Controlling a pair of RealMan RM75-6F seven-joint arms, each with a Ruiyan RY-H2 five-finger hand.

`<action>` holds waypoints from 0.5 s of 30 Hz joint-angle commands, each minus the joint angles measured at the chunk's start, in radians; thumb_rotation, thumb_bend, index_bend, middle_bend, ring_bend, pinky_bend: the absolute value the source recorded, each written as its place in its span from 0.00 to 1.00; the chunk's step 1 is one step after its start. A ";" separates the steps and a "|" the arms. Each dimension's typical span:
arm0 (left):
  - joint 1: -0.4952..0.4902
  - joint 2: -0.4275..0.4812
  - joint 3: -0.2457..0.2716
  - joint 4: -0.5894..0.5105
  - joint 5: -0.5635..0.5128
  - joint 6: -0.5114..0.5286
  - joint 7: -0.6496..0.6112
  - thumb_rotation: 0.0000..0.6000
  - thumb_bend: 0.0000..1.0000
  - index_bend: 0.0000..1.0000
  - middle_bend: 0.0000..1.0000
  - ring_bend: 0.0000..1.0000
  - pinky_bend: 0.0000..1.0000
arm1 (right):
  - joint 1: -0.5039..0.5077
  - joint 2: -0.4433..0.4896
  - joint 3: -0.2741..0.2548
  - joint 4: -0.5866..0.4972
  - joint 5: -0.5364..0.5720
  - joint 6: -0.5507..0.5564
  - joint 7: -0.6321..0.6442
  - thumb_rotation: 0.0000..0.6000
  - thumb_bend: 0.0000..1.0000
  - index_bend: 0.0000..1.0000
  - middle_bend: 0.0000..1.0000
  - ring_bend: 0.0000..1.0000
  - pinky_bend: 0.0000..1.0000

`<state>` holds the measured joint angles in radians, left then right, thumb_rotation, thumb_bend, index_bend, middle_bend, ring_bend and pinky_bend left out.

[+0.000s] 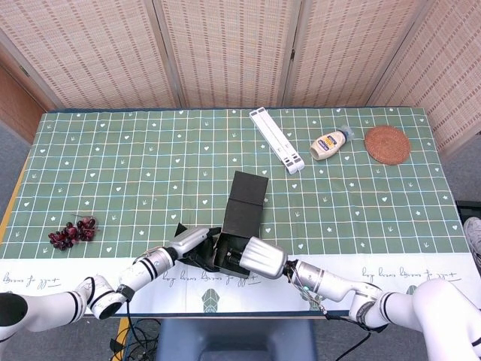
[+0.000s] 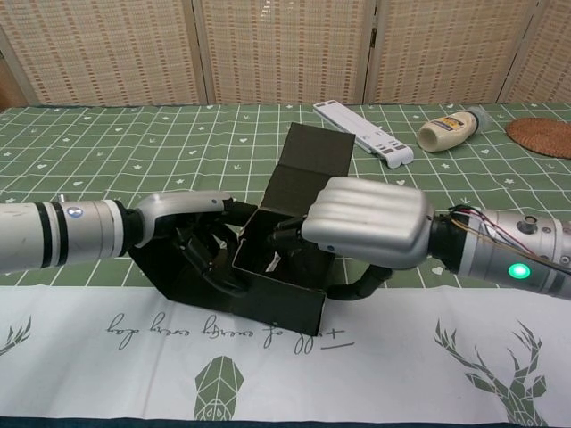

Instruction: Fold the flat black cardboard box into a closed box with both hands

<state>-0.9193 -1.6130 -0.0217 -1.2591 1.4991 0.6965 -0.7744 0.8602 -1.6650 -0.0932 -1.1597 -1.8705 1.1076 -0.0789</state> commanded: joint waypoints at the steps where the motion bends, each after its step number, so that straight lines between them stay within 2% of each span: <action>1: -0.001 -0.001 0.000 0.000 0.001 0.000 -0.002 1.00 0.09 0.28 0.27 0.53 0.79 | 0.014 0.013 0.002 -0.021 0.003 -0.025 -0.010 1.00 0.39 0.27 0.35 0.77 1.00; 4: -0.002 -0.001 0.000 0.001 0.002 -0.001 -0.006 1.00 0.09 0.28 0.27 0.53 0.79 | 0.025 0.023 0.001 -0.037 0.004 -0.045 -0.016 1.00 0.40 0.29 0.36 0.77 1.00; 10: -0.003 0.002 0.002 0.000 0.002 -0.004 -0.017 1.00 0.09 0.28 0.27 0.53 0.79 | 0.035 0.038 -0.002 -0.055 0.011 -0.071 -0.013 1.00 0.49 0.41 0.46 0.80 1.00; 15: -0.003 0.003 0.002 -0.002 0.002 -0.004 -0.022 1.00 0.09 0.28 0.27 0.53 0.79 | 0.049 0.048 -0.005 -0.066 0.013 -0.096 -0.010 1.00 0.54 0.47 0.50 0.80 1.00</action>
<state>-0.9226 -1.6098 -0.0197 -1.2611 1.5010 0.6921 -0.7967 0.9066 -1.6191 -0.0974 -1.2233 -1.8581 1.0149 -0.0899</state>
